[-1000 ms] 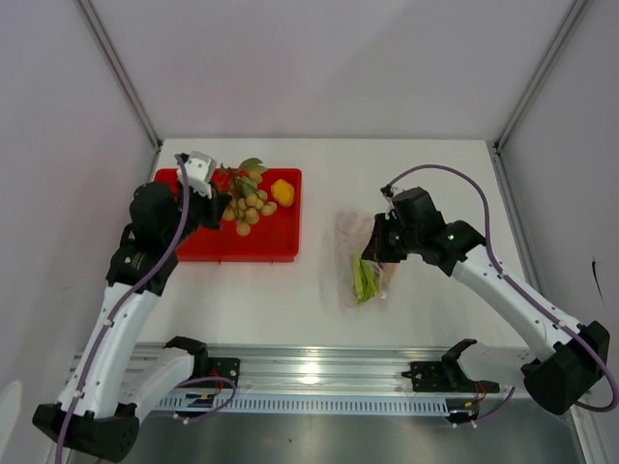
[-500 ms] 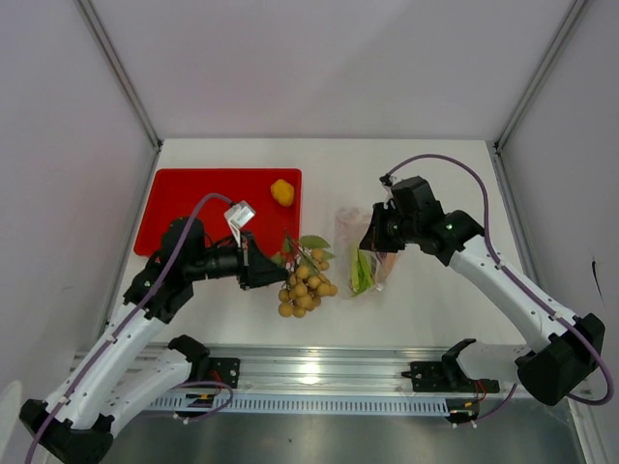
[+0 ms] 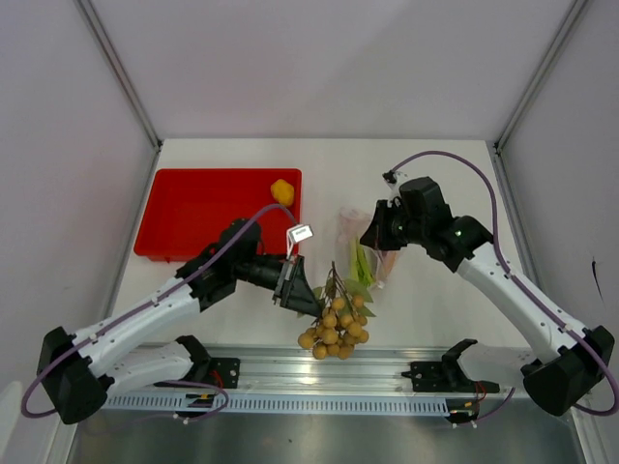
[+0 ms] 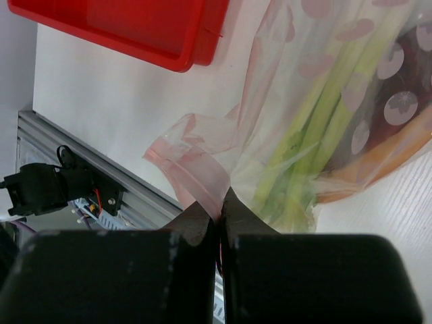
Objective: Place the food in the zip-top bag and seal the zipper
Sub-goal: Place the fake fruit in the zipper food storage bag.
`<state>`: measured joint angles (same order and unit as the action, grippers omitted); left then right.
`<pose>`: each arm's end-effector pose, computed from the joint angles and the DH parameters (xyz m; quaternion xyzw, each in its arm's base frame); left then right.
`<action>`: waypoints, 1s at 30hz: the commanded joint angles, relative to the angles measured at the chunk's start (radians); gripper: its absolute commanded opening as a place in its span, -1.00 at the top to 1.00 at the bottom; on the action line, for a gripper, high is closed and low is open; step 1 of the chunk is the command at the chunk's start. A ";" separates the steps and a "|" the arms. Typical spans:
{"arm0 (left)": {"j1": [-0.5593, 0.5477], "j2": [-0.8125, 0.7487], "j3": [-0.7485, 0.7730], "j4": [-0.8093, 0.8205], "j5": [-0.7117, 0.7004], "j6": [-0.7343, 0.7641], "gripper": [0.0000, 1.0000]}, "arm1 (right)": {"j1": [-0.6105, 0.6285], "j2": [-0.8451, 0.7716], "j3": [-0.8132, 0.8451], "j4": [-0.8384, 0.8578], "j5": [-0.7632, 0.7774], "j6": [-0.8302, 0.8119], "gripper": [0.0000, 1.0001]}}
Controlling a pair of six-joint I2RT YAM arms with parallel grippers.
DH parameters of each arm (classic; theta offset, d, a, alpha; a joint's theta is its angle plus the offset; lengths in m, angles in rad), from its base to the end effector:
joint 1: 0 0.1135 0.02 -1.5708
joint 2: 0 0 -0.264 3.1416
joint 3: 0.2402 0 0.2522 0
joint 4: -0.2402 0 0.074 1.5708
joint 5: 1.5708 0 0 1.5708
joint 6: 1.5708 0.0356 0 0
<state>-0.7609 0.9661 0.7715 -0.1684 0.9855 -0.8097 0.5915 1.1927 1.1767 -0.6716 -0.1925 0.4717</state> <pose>0.1312 -0.1659 0.3089 0.2509 0.7315 -0.6291 0.0785 0.2059 0.1465 0.3458 -0.0949 0.8958 0.2905 0.3227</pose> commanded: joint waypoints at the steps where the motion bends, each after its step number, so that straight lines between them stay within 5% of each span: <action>1: -0.037 0.074 -0.024 0.156 0.087 -0.147 0.99 | 0.002 -0.065 -0.011 0.075 -0.031 -0.045 1.00; 5: -0.043 0.146 -0.046 0.338 0.136 -0.250 0.99 | 0.017 -0.103 -0.034 0.098 -0.047 -0.094 1.00; 21: -0.124 0.358 -0.026 0.579 0.225 -0.456 0.99 | 0.068 -0.188 -0.150 0.153 -0.081 -0.176 1.00; 30: -0.126 0.483 -0.143 1.095 0.209 -0.822 0.99 | 0.073 -0.297 -0.190 0.181 -0.084 -0.196 1.00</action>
<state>-0.8818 1.4254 0.6460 0.6640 1.1858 -1.4723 0.6582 0.9463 0.9924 -0.5594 -0.2646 0.3019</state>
